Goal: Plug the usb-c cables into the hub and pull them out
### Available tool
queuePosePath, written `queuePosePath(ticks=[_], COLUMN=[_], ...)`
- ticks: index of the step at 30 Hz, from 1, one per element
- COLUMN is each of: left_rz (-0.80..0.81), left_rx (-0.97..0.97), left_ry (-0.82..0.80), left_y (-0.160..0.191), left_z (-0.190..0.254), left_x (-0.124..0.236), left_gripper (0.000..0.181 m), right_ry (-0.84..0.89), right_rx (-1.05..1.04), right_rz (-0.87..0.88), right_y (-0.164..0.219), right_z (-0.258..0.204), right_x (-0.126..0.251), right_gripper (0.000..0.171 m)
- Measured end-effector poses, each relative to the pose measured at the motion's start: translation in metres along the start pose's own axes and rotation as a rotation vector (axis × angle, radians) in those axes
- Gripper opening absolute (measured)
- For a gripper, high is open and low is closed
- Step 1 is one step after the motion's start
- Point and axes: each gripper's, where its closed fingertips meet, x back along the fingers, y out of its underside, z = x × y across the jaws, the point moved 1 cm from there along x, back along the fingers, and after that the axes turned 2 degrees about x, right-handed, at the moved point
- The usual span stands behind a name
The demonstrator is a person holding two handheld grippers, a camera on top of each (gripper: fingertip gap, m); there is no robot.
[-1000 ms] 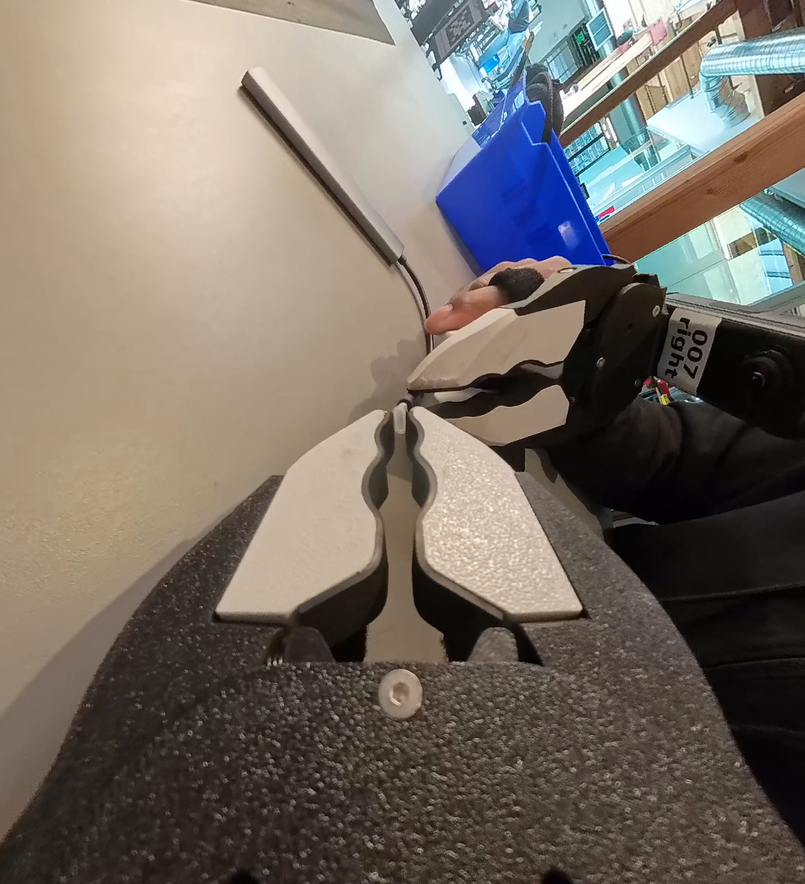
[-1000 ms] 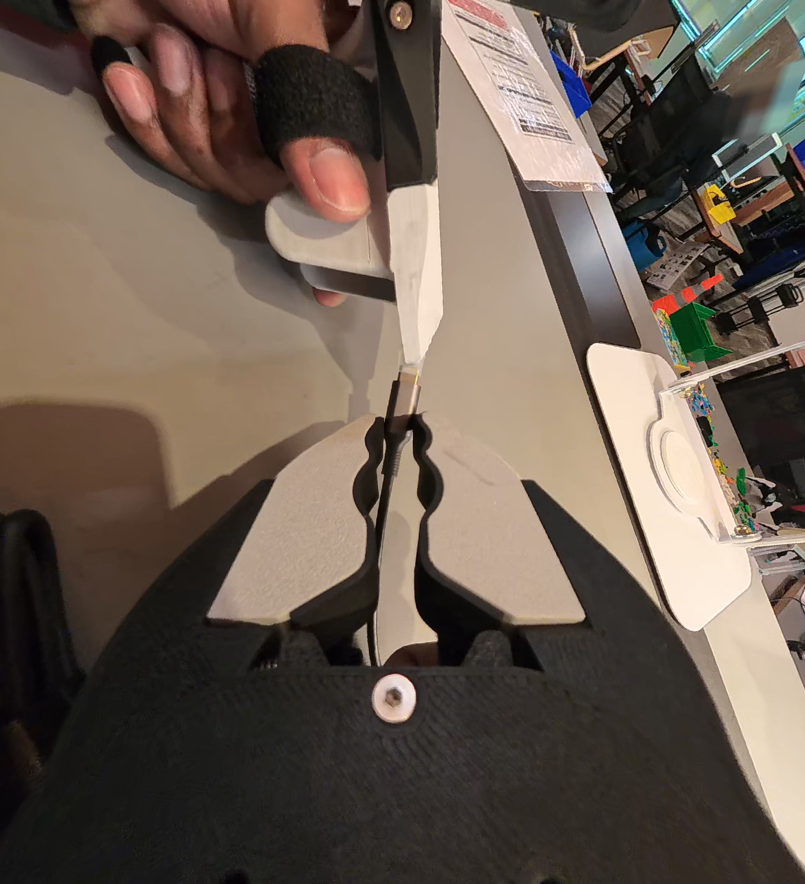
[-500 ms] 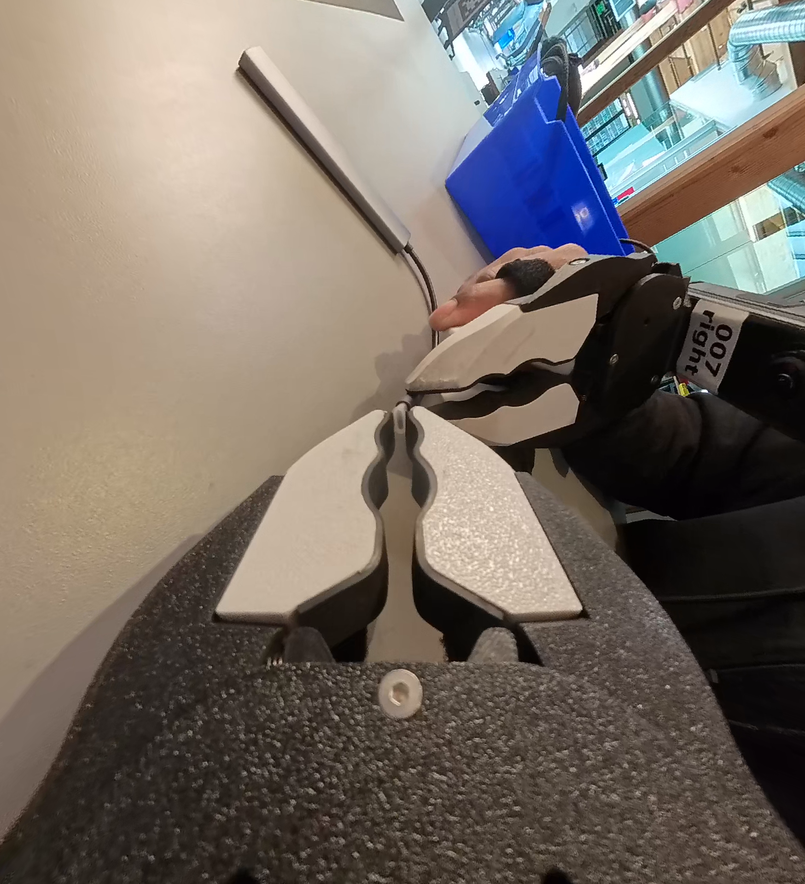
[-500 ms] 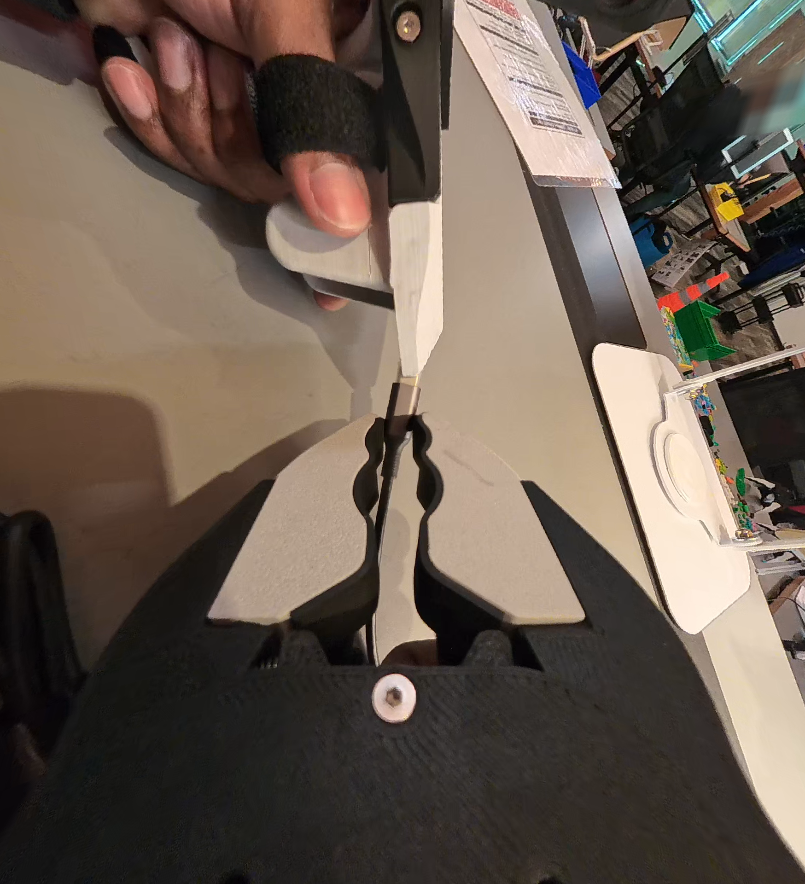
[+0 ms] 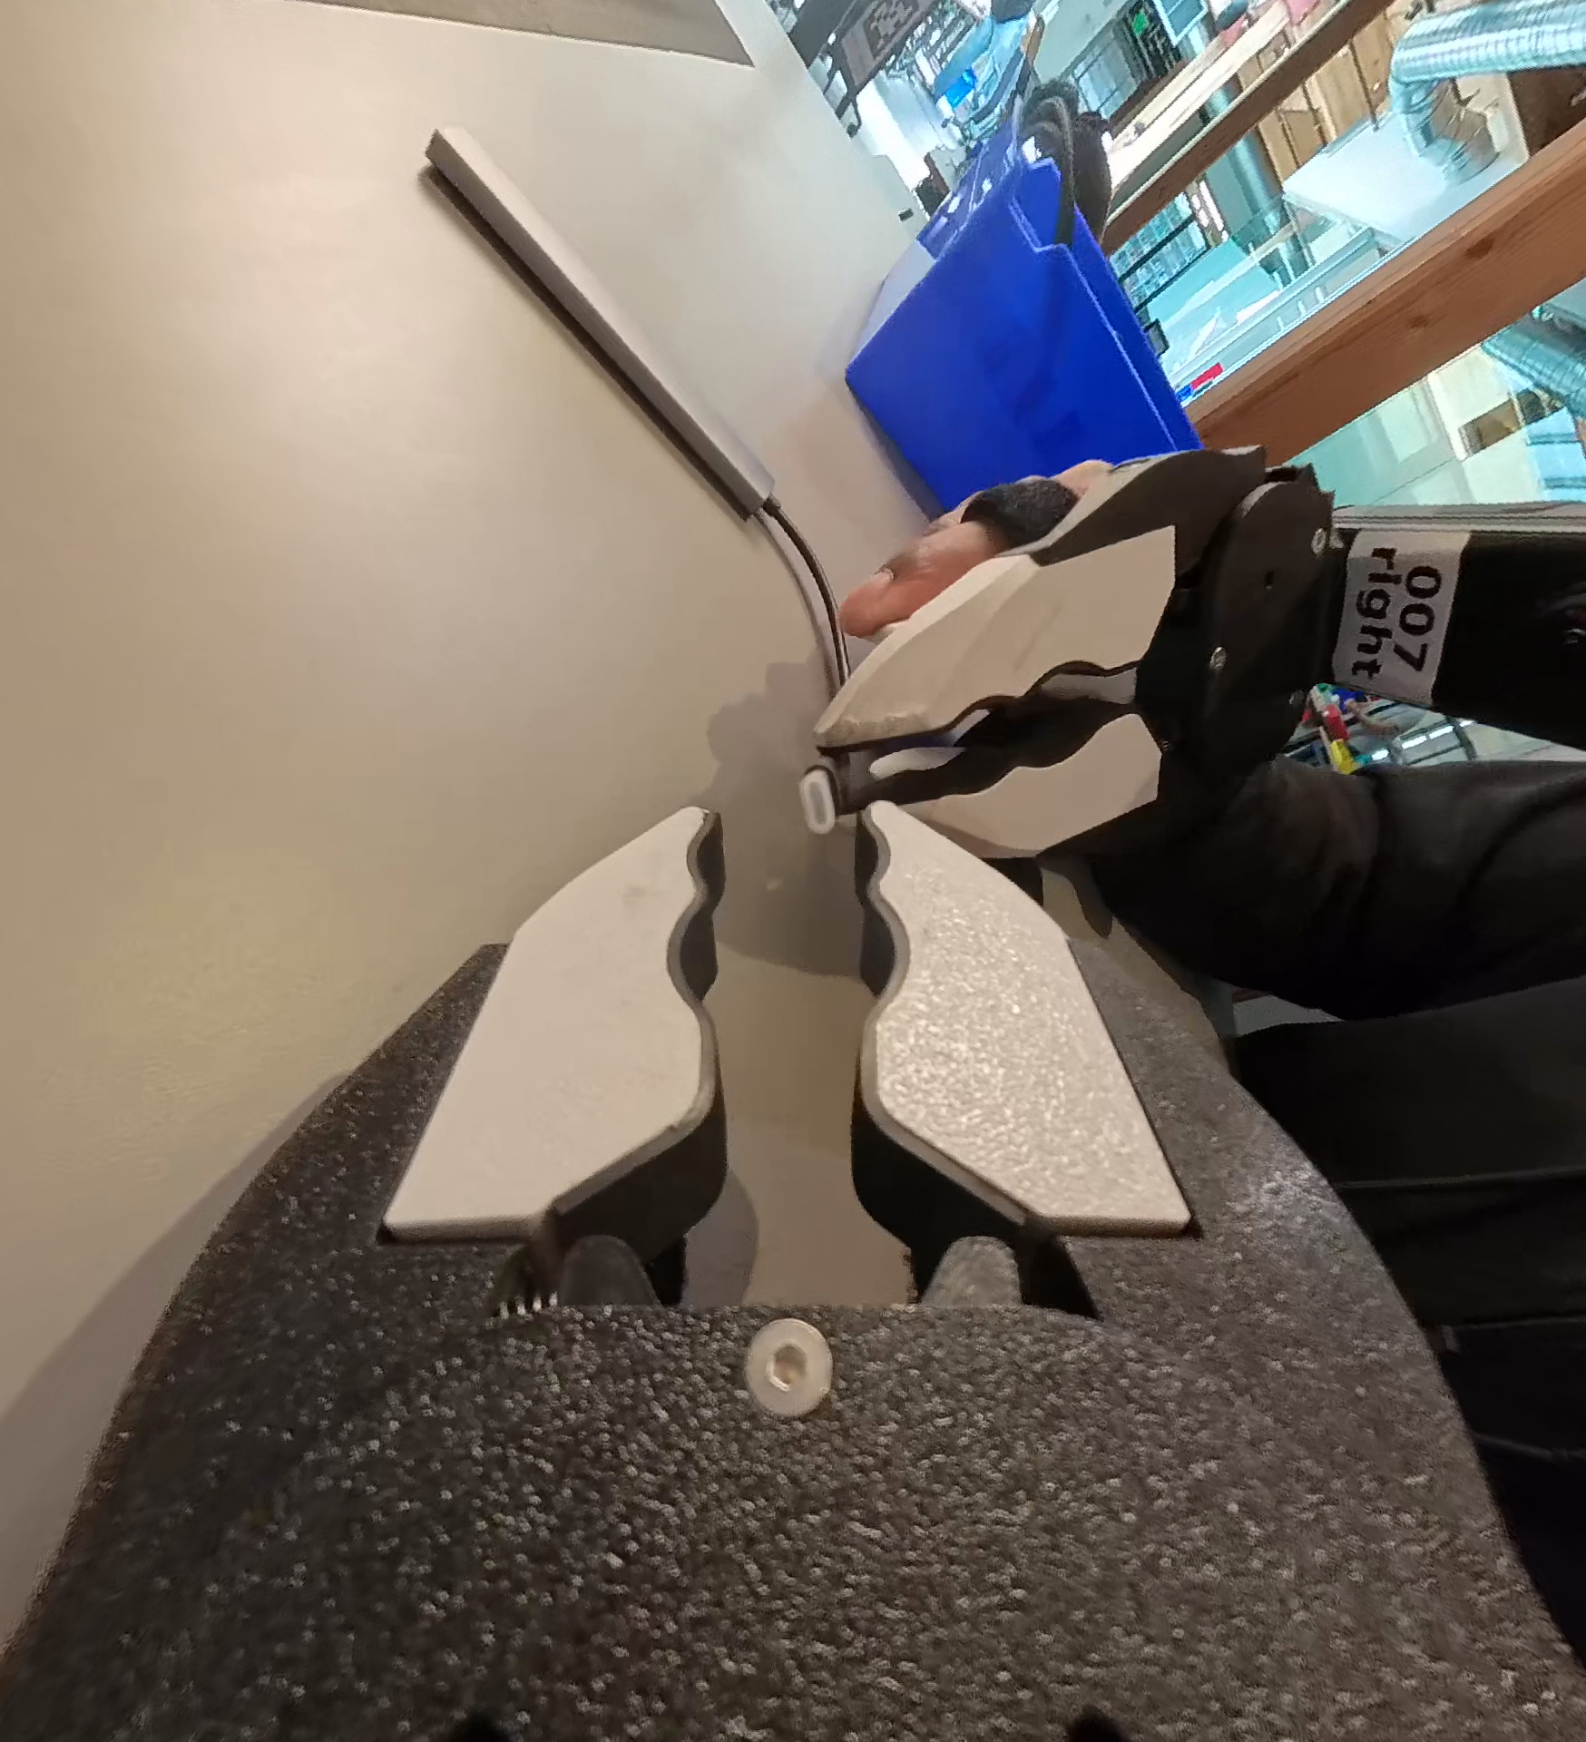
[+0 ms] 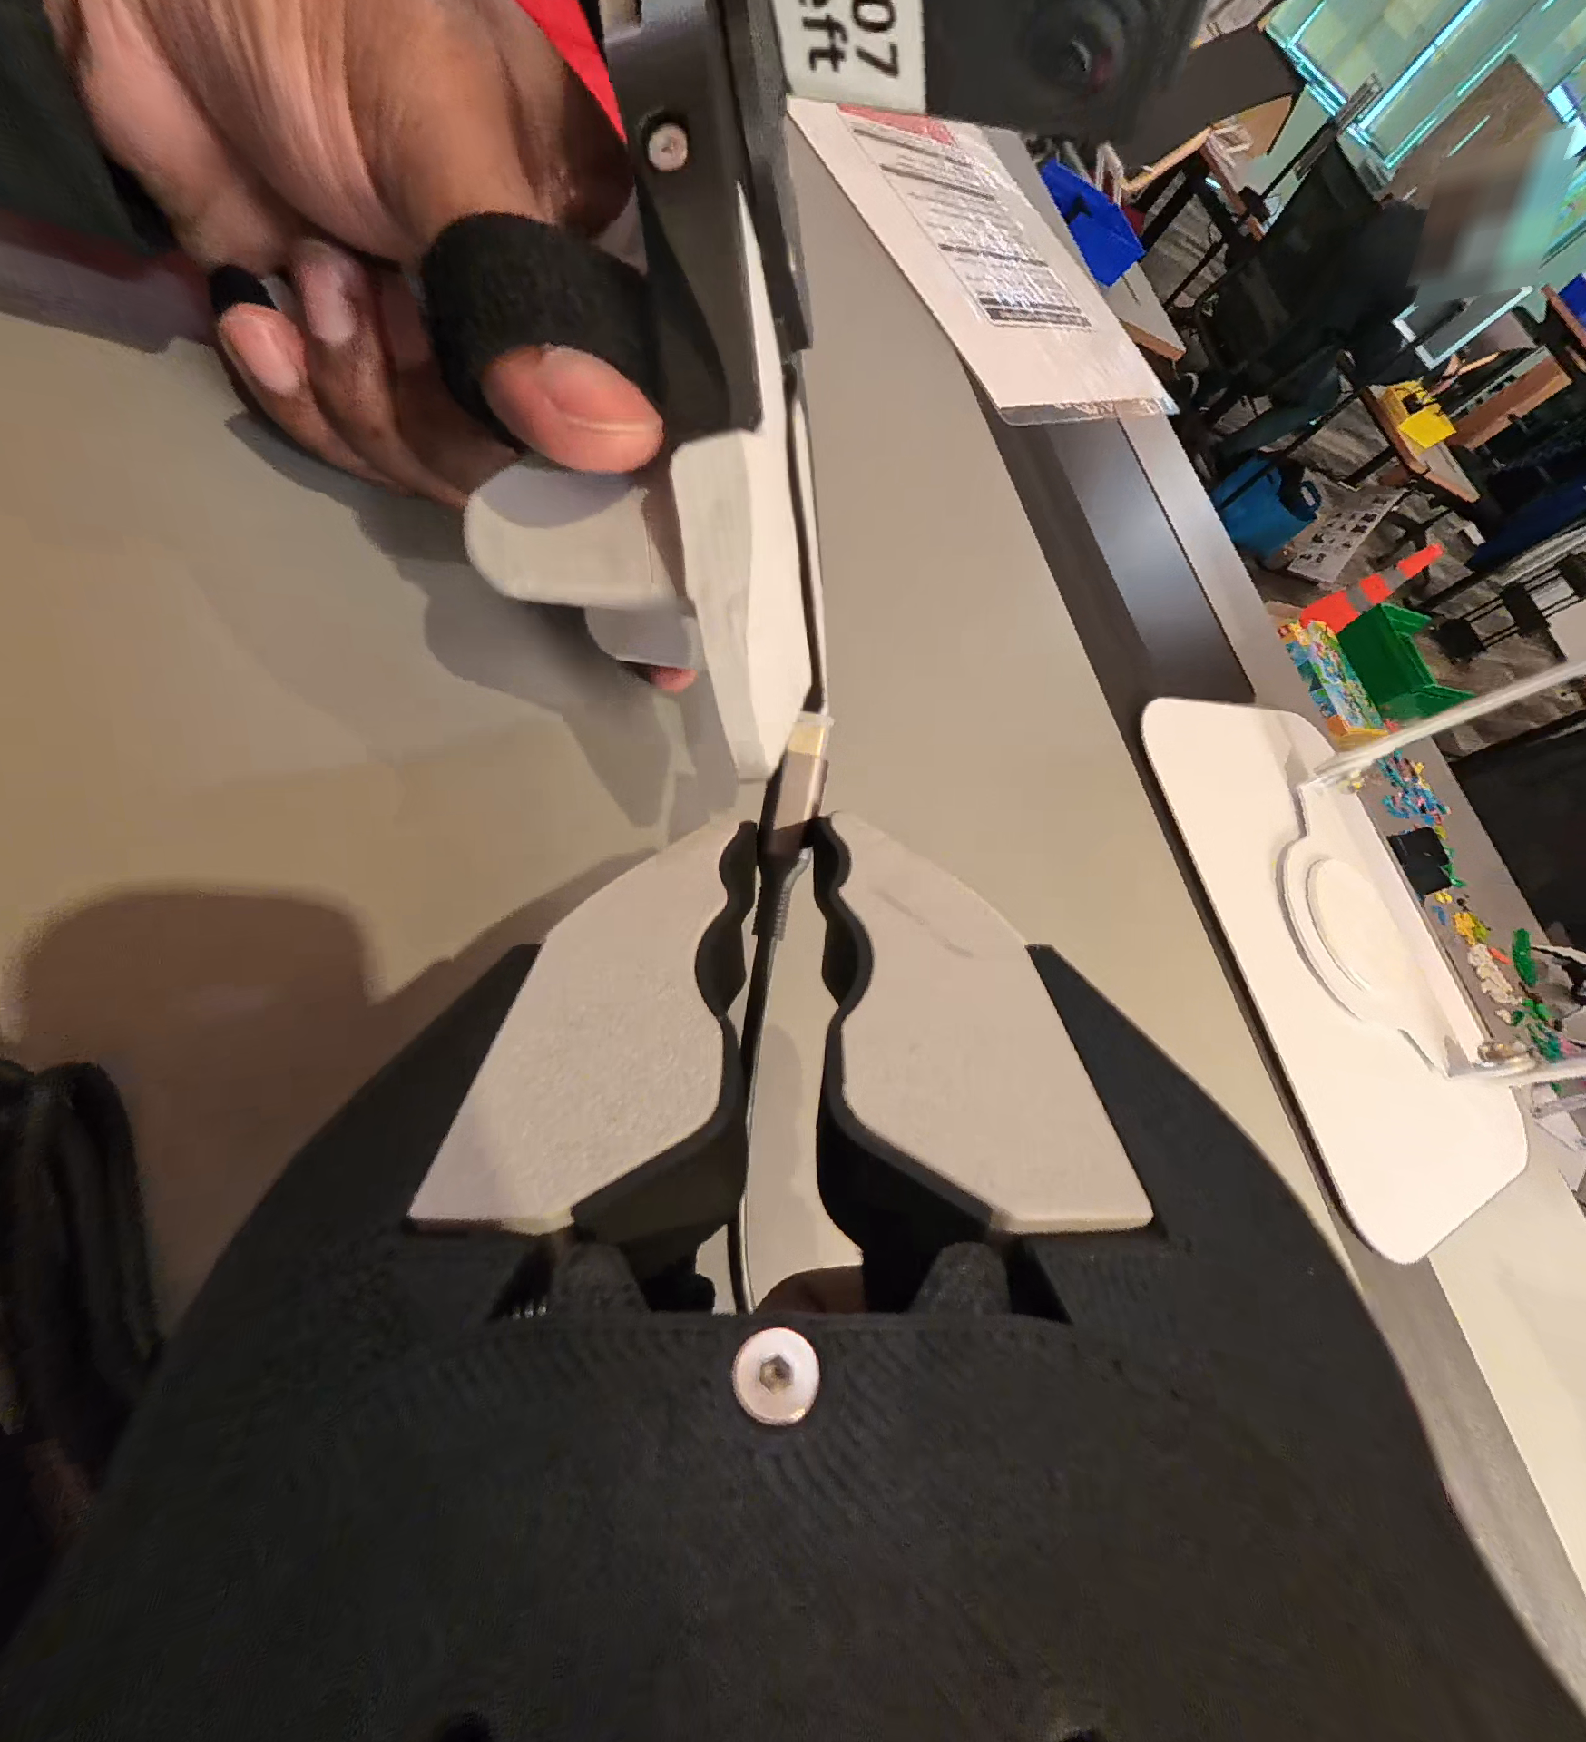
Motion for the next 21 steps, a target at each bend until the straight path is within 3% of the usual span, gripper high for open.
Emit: queuePosePath(ticks=[1,3,9,12,16,21], left_rz=[-0.008,-0.021,0.018,0.021,-0.013,-0.027], left_rx=[-0.014,-0.045,0.005,0.028,0.026,0.03], left_ry=[-0.002,0.02,0.045,0.066,0.085,0.093], left_y=[0.001,0.003,-0.002,-0.003,0.001,0.002], left_z=[0.001,0.006,0.004,0.004,0.006,0.006], left_x=[-0.002,-0.003,0.002,0.003,0.002,0.001], left_gripper=[0.025,0.009,0.008,0.008,0.007,0.007], right_ry=[-0.004,-0.004,-0.016,-0.043,-0.112,-0.071], right_rx=[0.01,0.039,0.01,-0.111,-0.362,-0.5], right_rz=[0.0,-0.017,-0.161,-0.216,-0.128,-0.094], right_y=[-0.002,-0.002,0.021,0.041,0.048,0.059], right_z=[-0.002,-0.005,0.002,-0.009,-0.045,-0.068], right_x=[-0.001,-0.003,0.023,0.056,0.102,0.142], right_gripper=[0.011,0.012,0.016,0.022,0.03,0.036])
